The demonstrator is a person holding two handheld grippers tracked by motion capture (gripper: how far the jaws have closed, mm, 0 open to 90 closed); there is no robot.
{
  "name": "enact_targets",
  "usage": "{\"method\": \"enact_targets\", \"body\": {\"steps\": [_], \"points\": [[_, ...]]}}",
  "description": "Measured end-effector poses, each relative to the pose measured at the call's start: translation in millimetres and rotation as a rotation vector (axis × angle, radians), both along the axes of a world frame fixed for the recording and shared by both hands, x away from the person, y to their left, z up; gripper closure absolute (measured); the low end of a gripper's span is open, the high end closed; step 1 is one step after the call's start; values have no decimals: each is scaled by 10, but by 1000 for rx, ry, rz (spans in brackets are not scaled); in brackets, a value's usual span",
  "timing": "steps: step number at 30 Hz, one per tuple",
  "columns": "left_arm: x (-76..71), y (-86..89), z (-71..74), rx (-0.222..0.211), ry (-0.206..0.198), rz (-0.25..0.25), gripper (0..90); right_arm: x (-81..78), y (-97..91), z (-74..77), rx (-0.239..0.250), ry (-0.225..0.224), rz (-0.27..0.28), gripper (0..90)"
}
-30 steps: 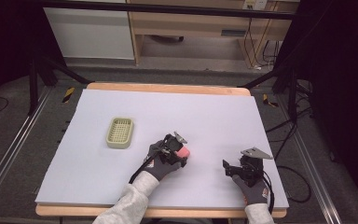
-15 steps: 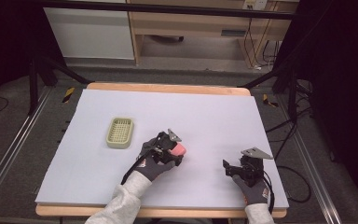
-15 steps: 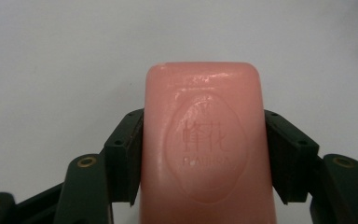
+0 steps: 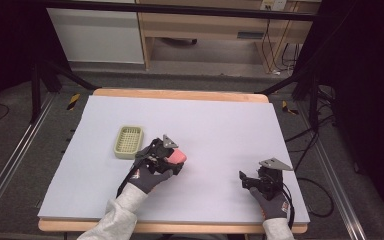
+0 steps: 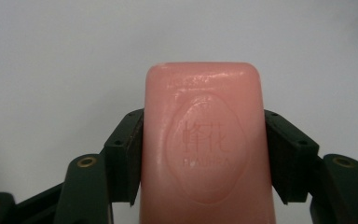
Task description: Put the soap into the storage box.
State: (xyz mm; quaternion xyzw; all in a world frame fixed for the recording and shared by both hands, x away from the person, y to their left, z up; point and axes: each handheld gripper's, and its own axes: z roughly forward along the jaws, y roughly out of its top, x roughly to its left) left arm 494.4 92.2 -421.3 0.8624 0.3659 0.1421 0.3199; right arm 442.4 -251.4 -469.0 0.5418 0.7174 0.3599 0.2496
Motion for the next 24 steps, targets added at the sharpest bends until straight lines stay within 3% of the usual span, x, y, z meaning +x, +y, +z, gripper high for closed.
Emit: {"method": "enact_targets", "body": {"steps": [15, 24], "points": [[-7, 380, 112, -28, -32, 67, 371, -1, 1, 4, -6, -7, 4, 115], [44, 595, 192, -66, -53, 124, 371, -6, 13, 15, -15, -19, 7, 114]]}}
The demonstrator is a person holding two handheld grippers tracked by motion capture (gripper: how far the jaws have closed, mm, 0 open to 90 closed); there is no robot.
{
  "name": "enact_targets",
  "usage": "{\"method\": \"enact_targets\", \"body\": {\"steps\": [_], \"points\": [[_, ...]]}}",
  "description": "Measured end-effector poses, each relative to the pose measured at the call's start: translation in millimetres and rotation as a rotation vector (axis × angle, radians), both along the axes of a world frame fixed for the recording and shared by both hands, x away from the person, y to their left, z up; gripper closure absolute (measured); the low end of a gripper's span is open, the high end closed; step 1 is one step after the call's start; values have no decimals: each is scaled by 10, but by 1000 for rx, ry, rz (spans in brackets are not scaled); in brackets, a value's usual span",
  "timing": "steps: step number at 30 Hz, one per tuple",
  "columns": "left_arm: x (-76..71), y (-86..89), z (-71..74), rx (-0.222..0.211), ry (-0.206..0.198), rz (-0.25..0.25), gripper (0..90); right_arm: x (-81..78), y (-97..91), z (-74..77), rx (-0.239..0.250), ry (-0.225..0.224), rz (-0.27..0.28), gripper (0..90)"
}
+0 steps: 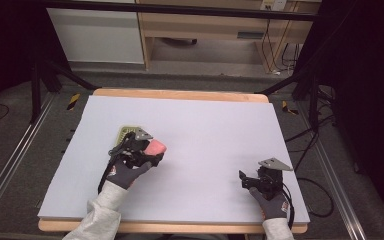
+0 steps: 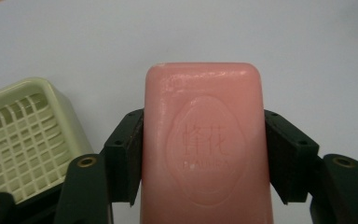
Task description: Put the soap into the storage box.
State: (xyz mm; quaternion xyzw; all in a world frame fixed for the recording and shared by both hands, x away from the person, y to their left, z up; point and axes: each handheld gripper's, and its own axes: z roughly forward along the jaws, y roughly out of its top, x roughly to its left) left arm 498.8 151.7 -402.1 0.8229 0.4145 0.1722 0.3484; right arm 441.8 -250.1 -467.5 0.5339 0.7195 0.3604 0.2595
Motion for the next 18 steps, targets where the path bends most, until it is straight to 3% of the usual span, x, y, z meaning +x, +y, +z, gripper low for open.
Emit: {"method": "enact_targets", "body": {"steps": [18], "points": [[163, 318, 14, -26, 6, 103, 371, 8, 1, 2, 0, 1, 3, 114]]}}
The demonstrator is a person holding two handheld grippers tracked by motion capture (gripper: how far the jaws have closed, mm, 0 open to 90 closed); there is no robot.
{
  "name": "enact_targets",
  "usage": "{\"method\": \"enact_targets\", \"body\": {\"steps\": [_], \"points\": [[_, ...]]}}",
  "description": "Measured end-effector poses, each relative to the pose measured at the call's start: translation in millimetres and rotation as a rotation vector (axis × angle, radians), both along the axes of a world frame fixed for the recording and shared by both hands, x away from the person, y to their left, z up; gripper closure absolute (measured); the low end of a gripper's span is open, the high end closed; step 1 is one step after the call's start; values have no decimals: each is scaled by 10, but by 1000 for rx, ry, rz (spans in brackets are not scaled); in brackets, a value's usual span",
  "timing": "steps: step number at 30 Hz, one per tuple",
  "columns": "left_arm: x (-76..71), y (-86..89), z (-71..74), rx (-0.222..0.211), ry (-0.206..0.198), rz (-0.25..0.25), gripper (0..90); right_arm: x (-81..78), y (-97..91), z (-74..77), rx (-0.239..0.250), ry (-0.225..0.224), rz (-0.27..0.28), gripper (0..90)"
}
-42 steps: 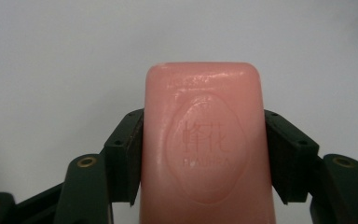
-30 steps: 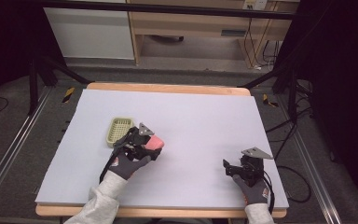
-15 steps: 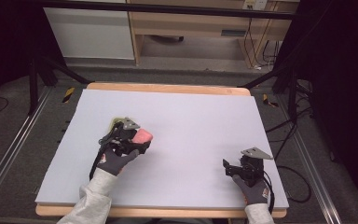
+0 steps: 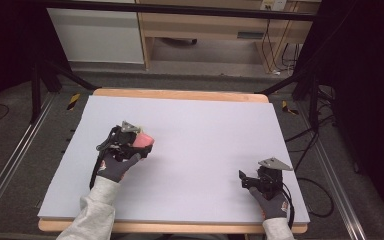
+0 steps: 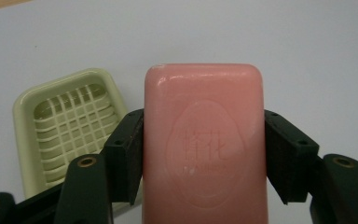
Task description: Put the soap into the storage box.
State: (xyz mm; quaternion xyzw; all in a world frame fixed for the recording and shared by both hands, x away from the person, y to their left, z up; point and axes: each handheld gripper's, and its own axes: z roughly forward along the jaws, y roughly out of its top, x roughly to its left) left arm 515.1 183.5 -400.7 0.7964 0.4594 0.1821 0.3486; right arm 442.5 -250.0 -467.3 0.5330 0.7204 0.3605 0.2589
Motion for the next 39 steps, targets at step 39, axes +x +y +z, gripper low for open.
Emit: {"method": "enact_targets", "body": {"steps": [39], "points": [[420, 435, 1, -12, -3, 187, 372, 8, 9, -12, 4, 10, -6, 113]]}}
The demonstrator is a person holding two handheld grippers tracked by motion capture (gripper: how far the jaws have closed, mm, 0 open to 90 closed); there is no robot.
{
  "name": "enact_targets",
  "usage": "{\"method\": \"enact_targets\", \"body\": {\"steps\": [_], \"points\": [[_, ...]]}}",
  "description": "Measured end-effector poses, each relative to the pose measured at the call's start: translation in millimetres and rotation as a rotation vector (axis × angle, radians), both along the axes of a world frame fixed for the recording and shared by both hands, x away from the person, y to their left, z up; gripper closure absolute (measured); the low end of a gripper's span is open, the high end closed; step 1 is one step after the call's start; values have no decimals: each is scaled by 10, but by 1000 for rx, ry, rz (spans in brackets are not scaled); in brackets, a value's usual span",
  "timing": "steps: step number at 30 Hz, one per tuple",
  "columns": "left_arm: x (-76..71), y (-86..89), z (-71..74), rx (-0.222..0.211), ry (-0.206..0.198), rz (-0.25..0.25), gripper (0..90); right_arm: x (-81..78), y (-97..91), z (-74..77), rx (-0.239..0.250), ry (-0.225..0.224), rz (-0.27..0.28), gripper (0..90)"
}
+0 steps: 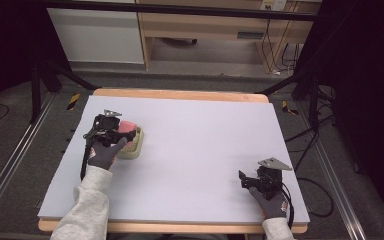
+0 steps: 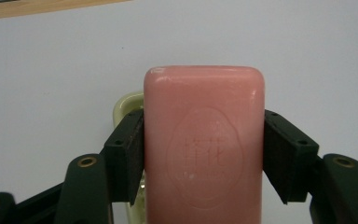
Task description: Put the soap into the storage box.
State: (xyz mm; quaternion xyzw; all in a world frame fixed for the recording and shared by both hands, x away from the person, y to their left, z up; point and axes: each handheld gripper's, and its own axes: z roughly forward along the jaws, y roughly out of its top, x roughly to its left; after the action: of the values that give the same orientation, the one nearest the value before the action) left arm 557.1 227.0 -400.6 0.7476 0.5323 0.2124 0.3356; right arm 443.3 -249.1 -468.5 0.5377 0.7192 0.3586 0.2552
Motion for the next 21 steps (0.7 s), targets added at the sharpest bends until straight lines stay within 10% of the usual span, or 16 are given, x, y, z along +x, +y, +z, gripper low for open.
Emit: {"method": "enact_targets", "body": {"steps": [21], "points": [[106, 19, -214, 27, 65, 1, 372, -1, 0, 0, -2, 0, 3, 113]]}}
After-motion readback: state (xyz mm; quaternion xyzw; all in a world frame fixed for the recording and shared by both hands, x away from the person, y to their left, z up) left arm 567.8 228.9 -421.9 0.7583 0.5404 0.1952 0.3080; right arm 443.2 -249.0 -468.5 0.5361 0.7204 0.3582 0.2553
